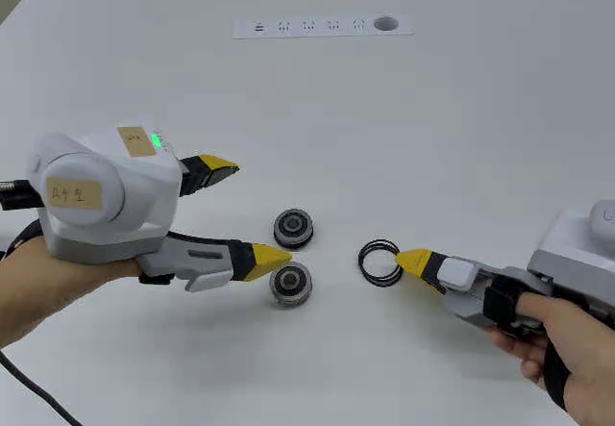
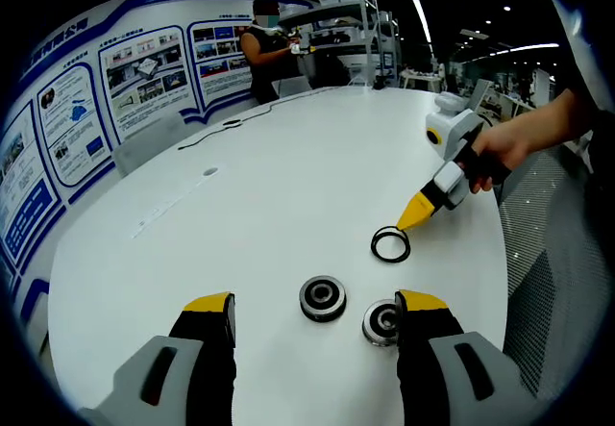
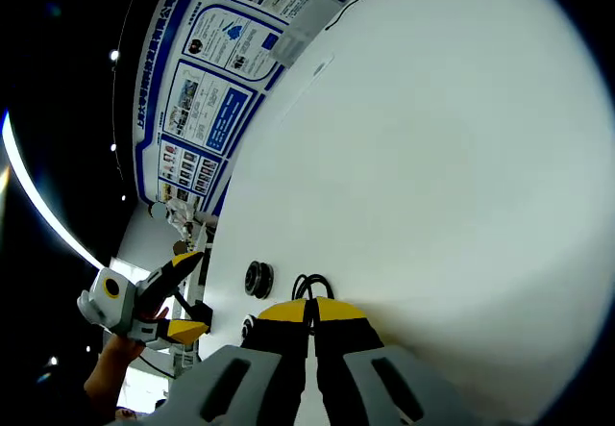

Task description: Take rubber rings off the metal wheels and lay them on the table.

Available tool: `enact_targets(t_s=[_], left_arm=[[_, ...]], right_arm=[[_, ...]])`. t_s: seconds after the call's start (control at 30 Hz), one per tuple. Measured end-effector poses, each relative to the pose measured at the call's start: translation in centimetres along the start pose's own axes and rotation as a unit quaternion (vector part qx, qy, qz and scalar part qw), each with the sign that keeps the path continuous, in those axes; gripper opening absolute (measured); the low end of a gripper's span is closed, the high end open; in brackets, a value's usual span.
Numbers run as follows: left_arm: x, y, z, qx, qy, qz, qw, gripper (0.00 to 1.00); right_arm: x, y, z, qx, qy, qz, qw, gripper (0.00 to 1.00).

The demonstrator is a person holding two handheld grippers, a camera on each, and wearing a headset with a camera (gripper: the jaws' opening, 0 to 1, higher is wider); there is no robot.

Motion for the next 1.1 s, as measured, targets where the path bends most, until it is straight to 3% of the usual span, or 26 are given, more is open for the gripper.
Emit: enact_targets(t_s=[0.17, 0.27, 0.37, 0.47, 0.6, 0.77, 0.93, 1.1], left_arm=[[0.2, -0.3, 0.1, -0.003, -0.001, 0.003, 1.0, 0.7], [0.3, -0.3, 0.1, -0.005, -0.001, 0.003, 1.0, 0.69], [0.3, -0.3, 0.0, -0.005, -0.002, 0.002, 1.0, 0.69], [0.1, -0.4, -0.2, -0.007, -0.003, 0.0, 1.0, 0.68], [-0.6, -0.8, -0.8, -0.023, 0.004, -0.003, 0.9997, 0.63], [-1.0, -0.5, -1.8, -0.018, -0.003, -0.003, 0.9998, 0.56], [-0.8, -0.4, -3.1, -0.019, -0.021, -0.006, 0.9996, 0.45], [-0.5, -0.6, -4.2, -0.029, -0.033, -0.012, 0.9989, 0.4]], right_arm=[[0.2, 0.0, 0.2, 0.003, -0.009, 0.018, 0.9998, 0.05], [0.4, 0.1, 0.3, -0.002, -0.023, 0.062, 0.9978, 0.07], [-0.1, 0.3, 0.5, 0.007, -0.008, 0.065, 0.9979, 0.07], [-1.4, 0.9, 0.7, 0.031, 0.025, 0.064, 0.9971, 0.08], [-2.6, 1.3, 0.5, 0.039, 0.048, 0.084, 0.9945, 0.1], [-3.8, 1.4, 0.0, 0.031, 0.077, 0.097, 0.9917, 0.19], [-4.8, 0.5, -0.7, 0.003, 0.097, 0.136, 0.986, 0.27], [-4.8, 0.0, -1.0, -0.016, 0.109, 0.141, 0.9838, 0.28]])
Point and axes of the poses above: the centre of the closed fingertips' face, and the gripper's own axes: z roughly backward along the fingers, x roughly to its right, y roughly out of its top, the point moved 4 cm from there along z, roughly backward along the fingers, and after that the axes turned 14 degrees about -z, right-handed, at the moved point
